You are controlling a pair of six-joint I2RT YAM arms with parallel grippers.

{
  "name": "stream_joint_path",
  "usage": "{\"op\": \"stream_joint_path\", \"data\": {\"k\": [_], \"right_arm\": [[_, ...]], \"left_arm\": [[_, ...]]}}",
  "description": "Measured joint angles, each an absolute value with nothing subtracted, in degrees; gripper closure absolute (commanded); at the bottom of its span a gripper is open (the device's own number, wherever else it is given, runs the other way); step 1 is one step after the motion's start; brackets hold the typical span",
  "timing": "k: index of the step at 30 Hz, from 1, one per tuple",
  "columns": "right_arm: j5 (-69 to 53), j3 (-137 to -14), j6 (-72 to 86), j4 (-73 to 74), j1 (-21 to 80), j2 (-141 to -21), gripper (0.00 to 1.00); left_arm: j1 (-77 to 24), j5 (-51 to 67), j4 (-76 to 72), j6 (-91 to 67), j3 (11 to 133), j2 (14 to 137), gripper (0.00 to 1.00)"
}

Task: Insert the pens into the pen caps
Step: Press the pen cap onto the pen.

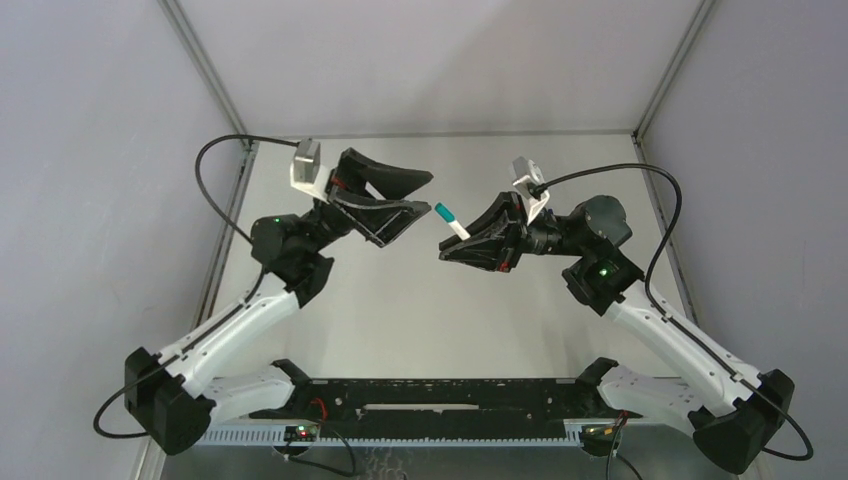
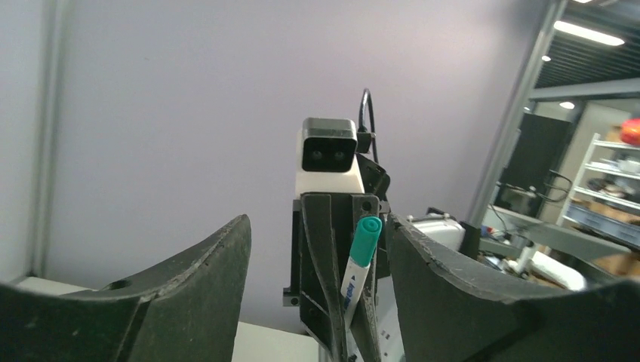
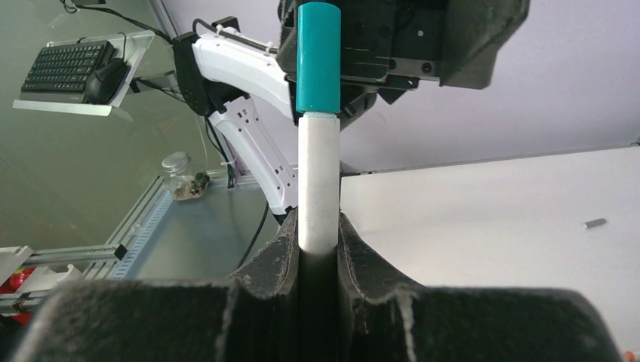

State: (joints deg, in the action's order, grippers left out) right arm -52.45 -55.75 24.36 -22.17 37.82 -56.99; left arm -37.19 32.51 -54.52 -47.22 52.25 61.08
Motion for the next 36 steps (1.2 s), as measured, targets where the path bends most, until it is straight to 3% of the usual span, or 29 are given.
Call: {"op": "stream_joint_path", "data": {"k": [10,14,36], "right_arm": [[-52.7,-55.7,24.3,-22.2,37.2,-56.4,1.0],[-52.6,-55.7,24.3,-22.1,37.2,-56.4,1.0],[-49.6,-55.7,23.9,-20.9,37.7,-57.0,1.0]], "left_arm": [[-37.2,40.0,-66.4,-56.7,54.4,67.6,0.32],[-37.1,40.8,-68.7,-58.5,54.9,68.2,0.37],[-38.9,39.7,-70.2,-60.2,57.1,71.4,0.51]]}}
